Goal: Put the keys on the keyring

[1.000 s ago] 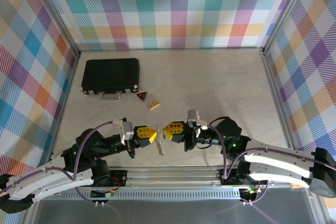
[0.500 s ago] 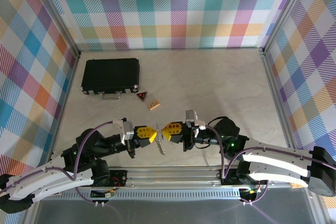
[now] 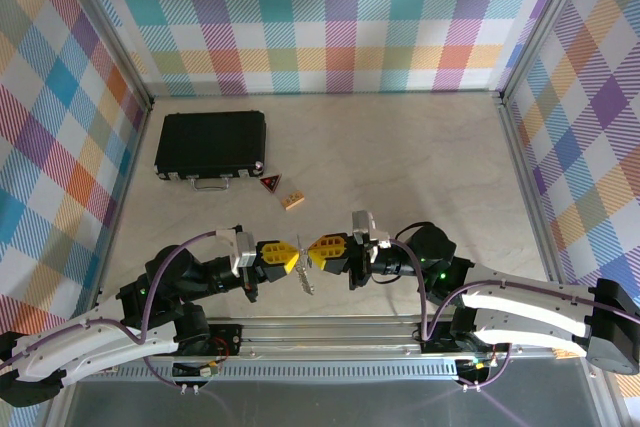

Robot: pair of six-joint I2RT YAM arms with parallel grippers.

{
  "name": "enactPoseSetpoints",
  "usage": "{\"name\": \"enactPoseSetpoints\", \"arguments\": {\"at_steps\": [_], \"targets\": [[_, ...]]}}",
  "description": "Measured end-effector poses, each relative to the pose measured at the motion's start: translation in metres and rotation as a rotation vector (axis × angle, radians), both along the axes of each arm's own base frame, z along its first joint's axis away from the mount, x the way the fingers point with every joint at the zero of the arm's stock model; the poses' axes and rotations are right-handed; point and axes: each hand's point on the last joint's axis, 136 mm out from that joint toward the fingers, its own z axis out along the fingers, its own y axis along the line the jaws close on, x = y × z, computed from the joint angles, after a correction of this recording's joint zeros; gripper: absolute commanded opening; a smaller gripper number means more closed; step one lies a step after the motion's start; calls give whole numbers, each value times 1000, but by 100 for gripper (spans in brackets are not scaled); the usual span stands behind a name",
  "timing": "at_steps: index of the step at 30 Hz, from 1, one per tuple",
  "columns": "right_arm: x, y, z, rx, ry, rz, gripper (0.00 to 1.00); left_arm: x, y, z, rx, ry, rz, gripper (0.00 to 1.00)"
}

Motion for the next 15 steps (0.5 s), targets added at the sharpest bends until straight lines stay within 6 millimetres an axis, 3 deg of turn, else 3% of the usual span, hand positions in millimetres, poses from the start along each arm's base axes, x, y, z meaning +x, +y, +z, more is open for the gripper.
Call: {"name": "enactPoseSetpoints", "arguments": {"at_steps": [7, 15], "targets": [[-2, 2, -3, -30, -17, 9, 0, 0, -1, -7, 27, 12, 0, 0], [-4, 4, 1, -44, -51, 19, 0, 0, 0, -1, 23, 10, -1, 0]]}}
